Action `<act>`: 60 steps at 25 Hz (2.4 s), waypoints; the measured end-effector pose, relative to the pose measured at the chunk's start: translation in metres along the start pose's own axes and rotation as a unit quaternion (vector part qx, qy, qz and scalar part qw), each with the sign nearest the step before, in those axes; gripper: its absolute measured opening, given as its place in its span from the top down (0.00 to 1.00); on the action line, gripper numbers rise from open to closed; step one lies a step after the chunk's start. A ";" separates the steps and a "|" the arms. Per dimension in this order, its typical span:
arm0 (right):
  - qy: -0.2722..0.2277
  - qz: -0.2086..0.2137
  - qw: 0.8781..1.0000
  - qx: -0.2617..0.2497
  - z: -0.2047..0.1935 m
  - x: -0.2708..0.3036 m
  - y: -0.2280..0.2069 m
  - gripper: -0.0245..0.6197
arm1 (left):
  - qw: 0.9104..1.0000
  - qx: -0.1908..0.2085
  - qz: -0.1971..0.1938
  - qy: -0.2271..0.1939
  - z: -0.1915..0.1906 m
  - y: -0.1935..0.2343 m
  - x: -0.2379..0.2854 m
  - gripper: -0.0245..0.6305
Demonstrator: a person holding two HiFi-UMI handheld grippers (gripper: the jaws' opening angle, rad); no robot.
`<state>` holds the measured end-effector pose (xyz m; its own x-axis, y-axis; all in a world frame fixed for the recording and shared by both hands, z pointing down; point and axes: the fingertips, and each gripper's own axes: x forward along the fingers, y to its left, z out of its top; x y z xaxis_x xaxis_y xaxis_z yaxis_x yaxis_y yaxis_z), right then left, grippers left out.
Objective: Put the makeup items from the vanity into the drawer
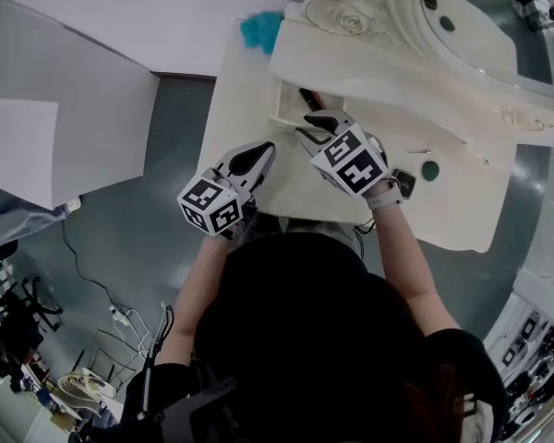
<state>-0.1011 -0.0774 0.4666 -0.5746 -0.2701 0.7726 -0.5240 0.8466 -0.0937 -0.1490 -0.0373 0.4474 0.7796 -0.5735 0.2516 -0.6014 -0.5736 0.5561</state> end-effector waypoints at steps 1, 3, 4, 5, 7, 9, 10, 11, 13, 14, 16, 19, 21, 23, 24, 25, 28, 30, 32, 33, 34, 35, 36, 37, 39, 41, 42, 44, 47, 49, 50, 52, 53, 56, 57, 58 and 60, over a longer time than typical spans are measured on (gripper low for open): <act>-0.002 0.000 1.000 0.004 -0.001 -0.001 0.000 0.79 | 1.000 0.000 -0.002 0.001 0.000 -0.001 0.001 0.94; -0.009 -0.001 1.000 0.011 -0.002 -0.005 0.000 0.79 | 1.000 0.004 -0.009 0.004 0.000 -0.004 0.005 0.94; -0.014 -0.001 1.000 0.015 -0.003 -0.008 0.000 0.79 | 1.000 0.006 -0.013 0.007 0.000 -0.005 0.008 0.94; -0.018 -0.001 1.000 0.019 -0.004 -0.011 0.001 0.79 | 1.000 0.010 -0.017 0.010 0.000 -0.007 0.011 0.94; -0.027 0.000 0.999 0.028 -0.007 -0.016 0.002 0.79 | 0.999 0.017 -0.027 0.017 0.000 -0.012 0.018 0.94; -0.035 0.000 0.999 0.039 -0.012 -0.022 0.005 0.79 | 0.999 0.021 -0.039 0.027 -0.003 -0.018 0.026 0.94; -0.039 -0.001 0.998 0.045 -0.015 -0.025 0.006 0.79 | 0.998 0.023 -0.045 0.032 -0.004 -0.021 0.030 0.94; -0.043 -0.004 0.998 0.051 -0.018 -0.028 0.007 0.80 | 0.998 0.023 -0.052 0.037 -0.005 -0.024 0.035 0.94; -0.049 -0.014 0.997 0.063 -0.026 -0.034 0.007 0.82 | 0.996 0.025 -0.067 0.047 -0.008 -0.031 0.044 0.94; -0.051 -0.020 0.996 0.069 -0.031 -0.037 0.007 0.83 | 0.995 0.026 -0.076 0.053 -0.009 -0.034 0.049 0.94; -0.051 -0.030 0.995 0.082 -0.042 -0.044 0.006 0.84 | 0.993 0.030 -0.093 0.067 -0.013 -0.042 0.058 0.94; -0.047 -0.044 0.992 0.108 -0.063 -0.054 0.003 0.84 | 0.988 0.036 -0.119 0.087 -0.021 -0.056 0.070 0.94; -0.044 -0.053 0.990 0.125 -0.075 -0.060 0.001 0.84 | 0.985 0.039 -0.137 0.100 -0.026 -0.064 0.078 0.94; -0.038 -0.061 0.988 0.137 -0.087 -0.065 0.000 0.84 | 0.981 0.042 -0.154 0.112 -0.031 -0.073 0.086 0.94; -0.036 -0.065 0.987 0.142 -0.092 -0.067 0.000 0.84 | 0.979 0.043 -0.162 0.118 -0.034 -0.077 0.089 0.94; -0.034 -0.067 0.986 0.147 -0.098 -0.069 0.001 0.84 | 0.977 0.043 -0.169 0.124 -0.037 -0.081 0.092 0.94; -0.030 -0.074 0.983 0.164 -0.110 -0.073 0.002 0.84 | 0.972 0.043 -0.185 0.140 -0.046 -0.091 0.101 0.94; -0.026 -0.077 0.982 0.172 -0.118 -0.076 0.003 0.84 | 0.969 0.042 -0.193 0.148 -0.050 -0.096 0.106 0.94; -0.022 -0.081 0.980 0.181 -0.127 -0.079 0.005 0.84 | 0.966 0.041 -0.202 0.156 -0.055 -0.100 0.110 0.94; -0.020 -0.083 0.979 0.187 -0.131 -0.080 0.006 0.84 | 0.964 0.039 -0.206 0.161 -0.058 -0.102 0.112 0.94; -0.019 -0.085 0.977 0.193 -0.135 -0.081 0.007 0.84 | 0.963 0.037 -0.210 0.164 -0.060 -0.105 0.114 0.94; -0.017 -0.086 0.976 0.199 -0.139 -0.083 0.008 0.84 | 0.962 0.035 -0.214 0.168 -0.062 -0.107 0.116 0.94; -0.015 -0.086 0.975 0.205 -0.143 -0.084 0.009 0.84 | 0.960 0.034 -0.218 0.171 -0.064 -0.109 0.118 0.94; -0.014 -0.087 0.974 0.211 -0.147 -0.085 0.011 0.84 | 0.959 0.032 -0.222 0.175 -0.066 -0.110 0.119 0.94; -0.008 -0.089 0.971 0.221 -0.156 -0.087 0.014 0.84 | 0.956 0.031 -0.228 0.182 -0.070 -0.114 0.122 0.94; 0.000 -0.093 0.969 0.228 -0.166 -0.089 0.017 0.84 | 0.953 0.031 -0.233 0.189 -0.073 -0.116 0.124 0.94; 0.004 -0.098 0.967 0.233 -0.171 -0.090 0.018 0.84 | 0.952 0.031 -0.236 0.192 -0.075 -0.118 0.126 0.94; 0.006 -0.125 0.960 0.252 -0.183 -0.096 0.014 0.84 | 0.950 0.032 -0.240 0.198 -0.078 -0.119 0.128 0.94; -0.006 -0.199 0.933 0.299 -0.204 -0.113 -0.005 0.84 | 0.947 0.032 -0.246 0.204 -0.081 -0.121 0.131 0.94; -0.010 -0.239 0.912 0.334 -0.219 -0.126 -0.018 0.75 | 0.945 0.033 -0.250 0.207 -0.082 -0.123 0.134 0.94; -0.009 -0.255 0.903 0.346 -0.226 -0.131 -0.023 0.67 | 0.944 0.033 -0.252 0.209 -0.083 -0.125 0.135 0.94; -0.006 -0.289 0.887 0.359 -0.238 -0.140 -0.033 0.59 | 0.942 0.035 -0.257 0.212 -0.084 -0.128 0.136 0.94; -0.004 -0.305 0.881 0.362 -0.243 -0.144 -0.038 0.58 | 0.942 0.035 -0.258 0.213 -0.085 -0.130 0.137 0.94; -0.001 -0.332 0.863 0.381 -0.257 -0.147 -0.046 0.52 | 0.940 0.035 -0.261 0.216 -0.086 -0.133 0.139 0.94; -0.002 -0.335 0.857 0.391 -0.260 -0.146 -0.047 0.50 | 0.940 0.035 -0.261 0.217 -0.086 -0.133 0.139 0.94; -0.004 -0.339 0.852 0.398 -0.262 -0.144 -0.048 0.46 | 0.940 0.036 -0.259 0.217 -0.086 -0.133 0.139 0.94; -0.009 -0.343 0.846 0.408 -0.264 -0.142 -0.050 0.44 | 0.941 0.036 -0.256 0.217 -0.085 -0.132 0.138 0.94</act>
<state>0.1725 0.0397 0.5277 0.0351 -0.5827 0.8119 -0.9934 -0.1090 -0.0352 0.0531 0.0088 0.4759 0.9590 0.0736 0.2737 -0.1247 -0.7575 0.6408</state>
